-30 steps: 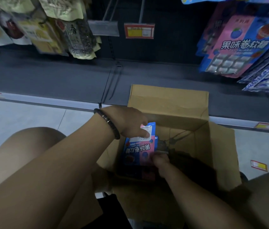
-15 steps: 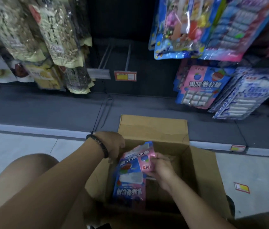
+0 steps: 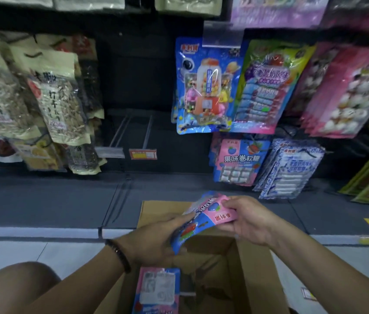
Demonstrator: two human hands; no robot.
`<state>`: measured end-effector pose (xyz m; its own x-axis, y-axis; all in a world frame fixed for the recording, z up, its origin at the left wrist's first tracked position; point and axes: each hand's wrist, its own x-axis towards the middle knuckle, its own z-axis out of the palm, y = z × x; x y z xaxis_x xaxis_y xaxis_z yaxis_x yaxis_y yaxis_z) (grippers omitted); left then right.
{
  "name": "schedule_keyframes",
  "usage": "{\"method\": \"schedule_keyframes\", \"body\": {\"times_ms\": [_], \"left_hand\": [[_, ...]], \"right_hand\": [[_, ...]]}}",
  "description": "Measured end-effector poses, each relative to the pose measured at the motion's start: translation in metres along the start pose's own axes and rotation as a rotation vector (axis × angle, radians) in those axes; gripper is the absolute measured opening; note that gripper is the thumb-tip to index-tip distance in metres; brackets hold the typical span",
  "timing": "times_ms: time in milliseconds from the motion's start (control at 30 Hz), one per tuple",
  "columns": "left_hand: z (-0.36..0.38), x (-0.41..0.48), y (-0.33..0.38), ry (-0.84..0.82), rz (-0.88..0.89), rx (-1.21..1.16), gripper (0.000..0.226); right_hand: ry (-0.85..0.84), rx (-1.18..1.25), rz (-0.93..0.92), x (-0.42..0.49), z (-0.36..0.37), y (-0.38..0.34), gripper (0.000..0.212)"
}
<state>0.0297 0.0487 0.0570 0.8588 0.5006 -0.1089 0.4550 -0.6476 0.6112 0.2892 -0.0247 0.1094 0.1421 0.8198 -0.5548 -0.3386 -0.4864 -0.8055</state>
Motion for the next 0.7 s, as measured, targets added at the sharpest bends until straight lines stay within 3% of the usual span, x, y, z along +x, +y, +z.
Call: {"method": "schedule_keyframes", "body": {"times_ms": [67,133,233,333,467,500,600,700], "left_hand": [[-0.004,0.005,0.005,0.111,-0.017,-0.028,0.056],[-0.008,0.011,0.012,0.239,-0.071,-0.221,0.031],[-0.012,0.02,0.035,0.422,-0.242,-0.602,0.019],[-0.013,0.026,0.045,0.47,-0.334,-0.709,0.023],[-0.02,0.03,0.058,0.494,-0.386,-0.756,0.034],[-0.021,0.03,0.063,0.491,-0.398,-0.738,0.038],[-0.027,0.034,0.065,0.432,-0.414,-0.684,0.047],[-0.029,0.04,0.063,0.387,-0.403,-0.638,0.055]], "right_hand": [[0.02,-0.031,-0.012,-0.001,-0.008,-0.002,0.027],[0.039,-0.122,-0.023,-0.002,-0.015,-0.007,0.022],[0.023,-0.257,-0.105,-0.004,-0.023,-0.013,0.027],[0.063,-0.308,-0.156,-0.003,-0.032,-0.014,0.033],[0.255,-0.519,-0.357,0.002,-0.04,-0.013,0.011],[0.278,-0.541,-0.407,0.002,-0.04,-0.012,0.016],[0.222,-0.385,-0.478,-0.002,-0.036,-0.011,0.028],[0.317,-0.389,-0.601,-0.006,-0.034,-0.008,0.014]]}}
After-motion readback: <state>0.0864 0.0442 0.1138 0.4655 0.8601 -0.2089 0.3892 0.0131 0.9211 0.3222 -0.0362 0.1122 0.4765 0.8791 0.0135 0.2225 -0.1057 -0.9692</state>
